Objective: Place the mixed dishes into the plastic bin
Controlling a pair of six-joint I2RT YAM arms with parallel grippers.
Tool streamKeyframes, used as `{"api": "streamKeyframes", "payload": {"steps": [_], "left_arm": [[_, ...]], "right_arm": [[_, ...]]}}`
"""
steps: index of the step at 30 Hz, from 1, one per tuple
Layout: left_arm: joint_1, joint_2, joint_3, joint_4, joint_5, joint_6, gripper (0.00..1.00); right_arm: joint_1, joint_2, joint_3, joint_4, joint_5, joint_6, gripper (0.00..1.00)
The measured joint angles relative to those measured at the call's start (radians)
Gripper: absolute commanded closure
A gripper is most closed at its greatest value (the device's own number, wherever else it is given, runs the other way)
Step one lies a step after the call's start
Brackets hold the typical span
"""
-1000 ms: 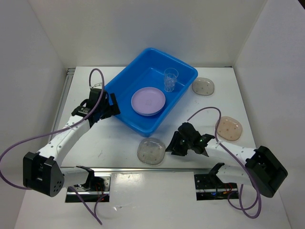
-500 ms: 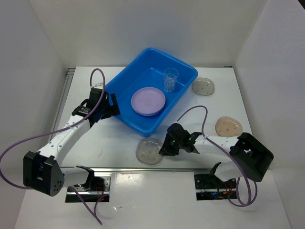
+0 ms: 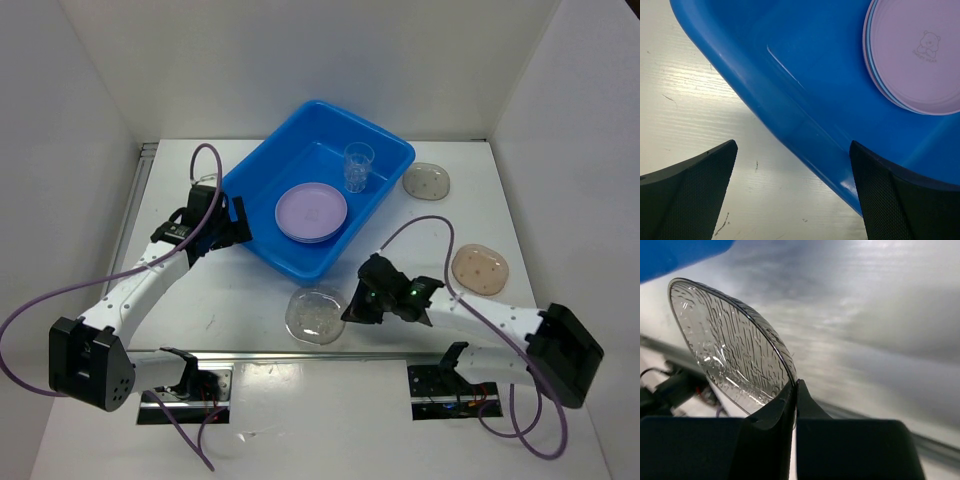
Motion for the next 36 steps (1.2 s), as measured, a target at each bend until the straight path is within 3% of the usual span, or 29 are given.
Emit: {"api": "streamKeyframes", "payload": {"steps": [12,17,24,36], "left_arm": [[0.000,0.019,0.001,0.010,-0.005,0.003,0.00],[0.000,0.037,0.014,0.011,-0.006,0.005,0.00],[0.000,0.039,0.039,-0.007,-0.043,0.005,0.00],[0.000,0.022,0.083,-0.015,-0.111,0.029,0.00]], "right_arm": [[0.025,-0.434,0.002,-0.378,-0.223,-0.043,0.99],[0.026,-0.465,0.134,-0.510,-0.240,-0.076,0.99],[-0.018,-0.160,0.544,-0.468,-0.117,-0.214,0.99],[-0.313,0.537,1.089,-0.438,0.083,-0.541,0.99]]}}
